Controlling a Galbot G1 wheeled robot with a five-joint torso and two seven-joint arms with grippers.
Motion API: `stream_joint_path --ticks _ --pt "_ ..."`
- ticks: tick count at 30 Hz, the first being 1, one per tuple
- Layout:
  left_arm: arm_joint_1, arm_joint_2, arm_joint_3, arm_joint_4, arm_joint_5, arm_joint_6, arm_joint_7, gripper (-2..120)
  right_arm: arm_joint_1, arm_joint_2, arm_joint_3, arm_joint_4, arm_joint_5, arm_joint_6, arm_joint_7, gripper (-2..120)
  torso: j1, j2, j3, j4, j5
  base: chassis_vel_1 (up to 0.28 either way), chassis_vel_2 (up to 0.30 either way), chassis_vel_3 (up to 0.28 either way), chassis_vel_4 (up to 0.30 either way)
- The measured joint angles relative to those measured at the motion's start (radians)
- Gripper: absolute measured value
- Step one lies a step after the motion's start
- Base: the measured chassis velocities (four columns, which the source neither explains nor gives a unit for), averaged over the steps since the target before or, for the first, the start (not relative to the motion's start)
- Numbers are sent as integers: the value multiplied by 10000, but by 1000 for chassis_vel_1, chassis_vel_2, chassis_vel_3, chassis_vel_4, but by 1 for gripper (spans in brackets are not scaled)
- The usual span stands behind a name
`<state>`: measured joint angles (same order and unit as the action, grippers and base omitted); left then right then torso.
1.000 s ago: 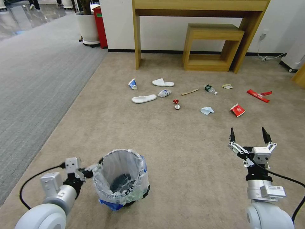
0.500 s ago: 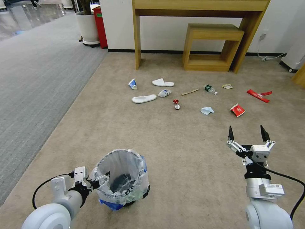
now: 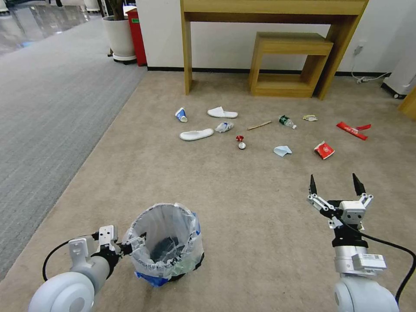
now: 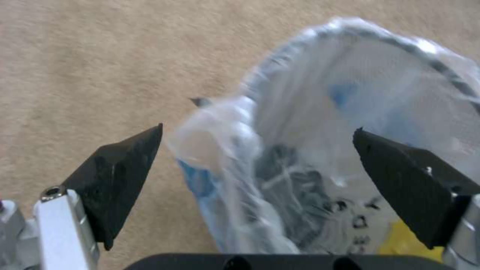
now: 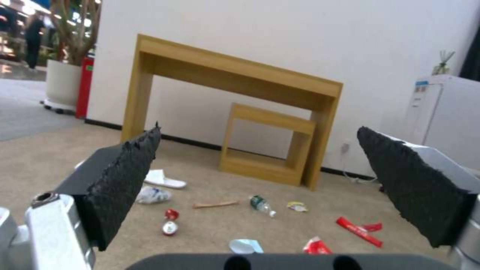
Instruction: Pick up the trash bin and place the garbage on the floor into it.
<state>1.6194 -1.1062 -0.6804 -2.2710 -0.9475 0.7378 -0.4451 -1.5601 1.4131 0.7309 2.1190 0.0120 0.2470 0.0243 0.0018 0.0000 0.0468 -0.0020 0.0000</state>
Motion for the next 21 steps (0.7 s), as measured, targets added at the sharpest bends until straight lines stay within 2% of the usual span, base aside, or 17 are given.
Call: stream_joint_path --ticks 11,21 --pt "-260 435 19 717 -169 -12 83 100 122 38 -329 -279 -211 14 -32 100 0 0 0 0 -1 0 0 0 0" --pt "-440 368 389 1286 141 -21 179 100 215 18 -511 -474 -268 45 -49 100 0 0 0 0 0 0 0 0 0"
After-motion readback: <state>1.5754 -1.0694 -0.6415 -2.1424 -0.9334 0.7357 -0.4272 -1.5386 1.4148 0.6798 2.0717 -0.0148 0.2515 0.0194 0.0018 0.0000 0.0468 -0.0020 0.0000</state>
